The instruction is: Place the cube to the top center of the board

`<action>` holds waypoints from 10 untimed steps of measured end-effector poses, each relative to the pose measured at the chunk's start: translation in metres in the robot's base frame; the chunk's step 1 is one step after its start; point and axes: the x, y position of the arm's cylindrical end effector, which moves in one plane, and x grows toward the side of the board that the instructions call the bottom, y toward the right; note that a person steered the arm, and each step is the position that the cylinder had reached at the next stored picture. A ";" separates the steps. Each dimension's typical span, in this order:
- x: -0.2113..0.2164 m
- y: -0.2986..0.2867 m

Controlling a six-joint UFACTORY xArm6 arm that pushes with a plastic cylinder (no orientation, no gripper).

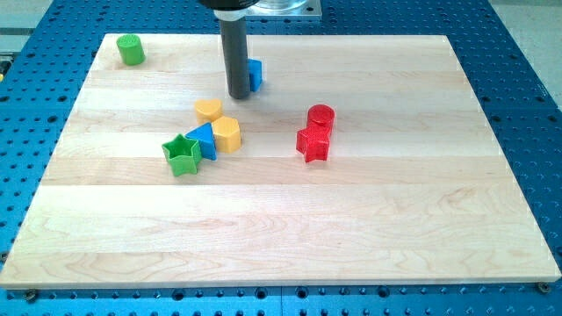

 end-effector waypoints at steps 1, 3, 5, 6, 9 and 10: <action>-0.014 0.064; 0.006 -0.026; -0.015 0.027; 0.006 -0.039; -0.045 0.064; -0.053 0.077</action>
